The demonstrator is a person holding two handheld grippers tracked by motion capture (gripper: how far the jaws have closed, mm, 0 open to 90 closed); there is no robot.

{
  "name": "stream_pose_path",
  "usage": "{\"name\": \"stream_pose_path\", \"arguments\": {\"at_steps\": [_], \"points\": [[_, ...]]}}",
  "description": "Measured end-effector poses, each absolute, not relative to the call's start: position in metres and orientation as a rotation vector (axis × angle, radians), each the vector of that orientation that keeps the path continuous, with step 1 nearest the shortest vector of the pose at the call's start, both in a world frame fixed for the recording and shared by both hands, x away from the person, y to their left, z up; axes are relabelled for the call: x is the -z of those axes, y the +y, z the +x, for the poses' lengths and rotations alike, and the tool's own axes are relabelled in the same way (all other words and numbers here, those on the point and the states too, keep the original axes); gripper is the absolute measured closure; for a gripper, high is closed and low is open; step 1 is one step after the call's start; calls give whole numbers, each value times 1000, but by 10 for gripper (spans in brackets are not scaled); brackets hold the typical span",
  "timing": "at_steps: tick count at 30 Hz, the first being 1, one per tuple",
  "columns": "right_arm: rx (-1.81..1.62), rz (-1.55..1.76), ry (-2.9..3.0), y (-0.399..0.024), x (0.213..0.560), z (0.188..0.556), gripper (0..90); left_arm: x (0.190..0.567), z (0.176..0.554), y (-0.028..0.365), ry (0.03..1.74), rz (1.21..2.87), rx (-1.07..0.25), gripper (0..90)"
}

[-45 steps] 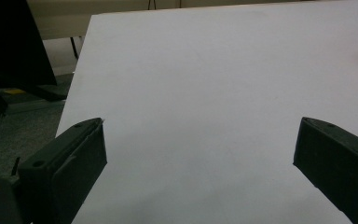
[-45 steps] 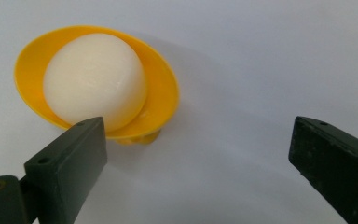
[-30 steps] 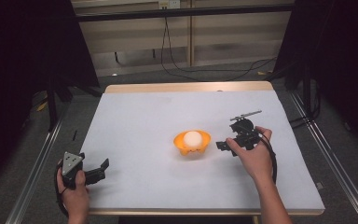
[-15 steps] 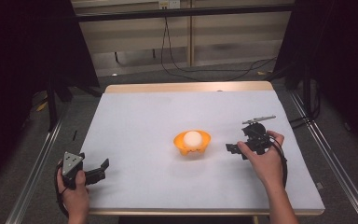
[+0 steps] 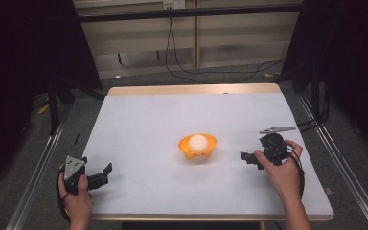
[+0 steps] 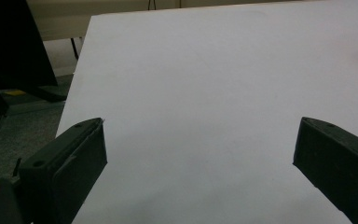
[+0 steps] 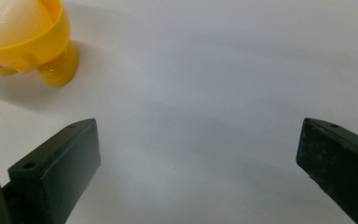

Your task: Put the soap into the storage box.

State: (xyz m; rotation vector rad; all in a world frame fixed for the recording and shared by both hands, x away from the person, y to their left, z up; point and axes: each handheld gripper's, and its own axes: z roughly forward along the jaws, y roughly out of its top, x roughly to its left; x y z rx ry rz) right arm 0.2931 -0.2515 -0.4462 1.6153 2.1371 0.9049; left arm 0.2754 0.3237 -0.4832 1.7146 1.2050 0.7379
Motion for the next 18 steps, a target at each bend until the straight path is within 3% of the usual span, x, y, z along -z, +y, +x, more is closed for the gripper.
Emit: {"name": "stream_pose_path", "arguments": {"at_steps": [18], "points": [[-915, 1660, 2042, -288, 462, 267, 0, 483, 275, 323, 1204, 1718, -746, 25]]}}
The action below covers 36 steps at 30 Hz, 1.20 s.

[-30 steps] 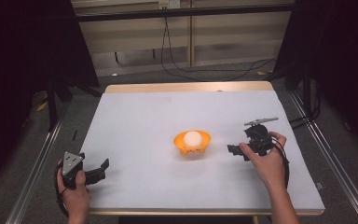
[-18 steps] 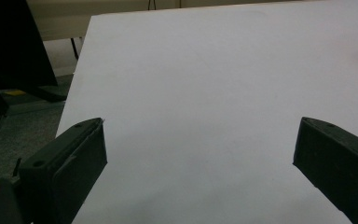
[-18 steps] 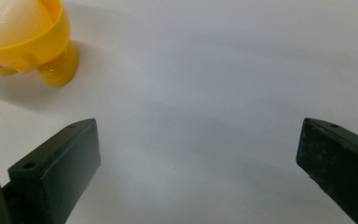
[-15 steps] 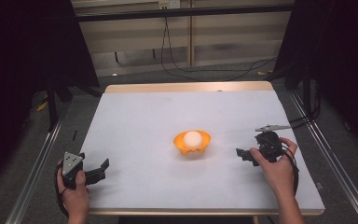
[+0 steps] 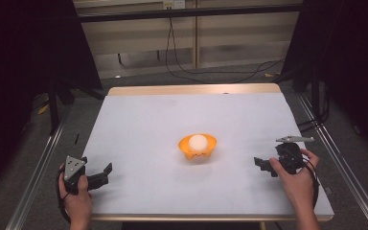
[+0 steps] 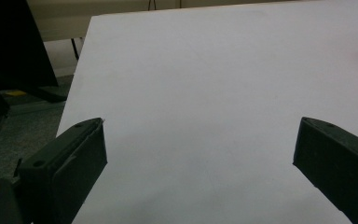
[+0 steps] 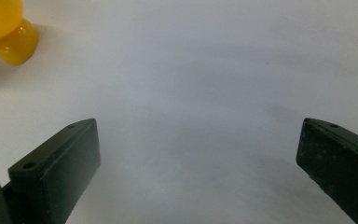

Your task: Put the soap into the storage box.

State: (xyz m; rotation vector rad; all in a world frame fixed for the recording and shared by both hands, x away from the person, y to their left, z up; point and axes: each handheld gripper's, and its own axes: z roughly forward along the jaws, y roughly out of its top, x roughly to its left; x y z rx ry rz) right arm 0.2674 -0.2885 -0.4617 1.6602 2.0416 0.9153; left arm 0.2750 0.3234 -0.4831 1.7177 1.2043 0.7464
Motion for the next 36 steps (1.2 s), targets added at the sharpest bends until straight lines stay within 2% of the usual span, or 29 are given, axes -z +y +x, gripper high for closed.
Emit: {"name": "stream_pose_path", "arguments": {"at_steps": [36], "points": [[-973, 1729, 1826, -372, 477, 206, 0, 483, 275, 323, 1200, 1719, -758, 26]]}}
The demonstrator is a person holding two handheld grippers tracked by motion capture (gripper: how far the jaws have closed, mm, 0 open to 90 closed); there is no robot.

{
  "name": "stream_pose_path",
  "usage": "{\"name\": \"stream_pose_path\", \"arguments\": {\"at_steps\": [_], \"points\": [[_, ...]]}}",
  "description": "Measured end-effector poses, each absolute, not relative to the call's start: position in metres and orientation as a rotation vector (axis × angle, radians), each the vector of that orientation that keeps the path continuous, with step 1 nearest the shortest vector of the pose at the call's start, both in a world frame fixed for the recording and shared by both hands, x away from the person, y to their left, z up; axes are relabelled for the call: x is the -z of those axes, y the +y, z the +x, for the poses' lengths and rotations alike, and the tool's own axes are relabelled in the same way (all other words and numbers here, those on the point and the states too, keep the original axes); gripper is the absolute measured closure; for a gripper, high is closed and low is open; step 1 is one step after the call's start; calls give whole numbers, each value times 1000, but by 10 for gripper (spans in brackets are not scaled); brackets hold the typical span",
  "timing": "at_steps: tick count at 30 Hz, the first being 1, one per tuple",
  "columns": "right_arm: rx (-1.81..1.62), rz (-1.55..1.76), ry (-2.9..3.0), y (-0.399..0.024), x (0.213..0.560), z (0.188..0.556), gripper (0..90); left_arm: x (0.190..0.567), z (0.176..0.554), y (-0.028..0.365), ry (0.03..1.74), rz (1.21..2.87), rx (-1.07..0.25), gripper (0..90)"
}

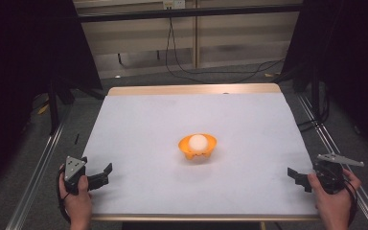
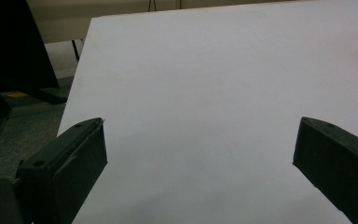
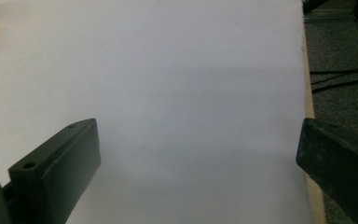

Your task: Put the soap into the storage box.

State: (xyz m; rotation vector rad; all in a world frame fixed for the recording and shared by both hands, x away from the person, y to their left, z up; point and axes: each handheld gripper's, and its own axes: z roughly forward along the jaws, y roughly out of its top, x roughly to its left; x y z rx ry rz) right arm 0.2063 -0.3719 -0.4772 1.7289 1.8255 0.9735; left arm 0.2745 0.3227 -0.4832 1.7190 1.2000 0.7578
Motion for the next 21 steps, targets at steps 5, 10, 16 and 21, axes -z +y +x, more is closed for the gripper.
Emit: {"name": "stream_pose_path", "arguments": {"at_steps": [5, 10, 16, 21], "points": [[-975, 1744, 1798, -381, 478, 198, 0, 483, 274, 323, 1200, 1720, -758, 26], [-982, 1741, 1782, -386, 478, 193, 0, 483, 274, 322, 1200, 1719, -756, 26], [-1009, 1736, 1769, -391, 479, 185, 0, 483, 275, 322, 1198, 1720, -753, 26], [-1036, 1723, 1774, -388, 475, 185, 14, 483, 275, 322, 1198, 1724, -757, 26]]}}
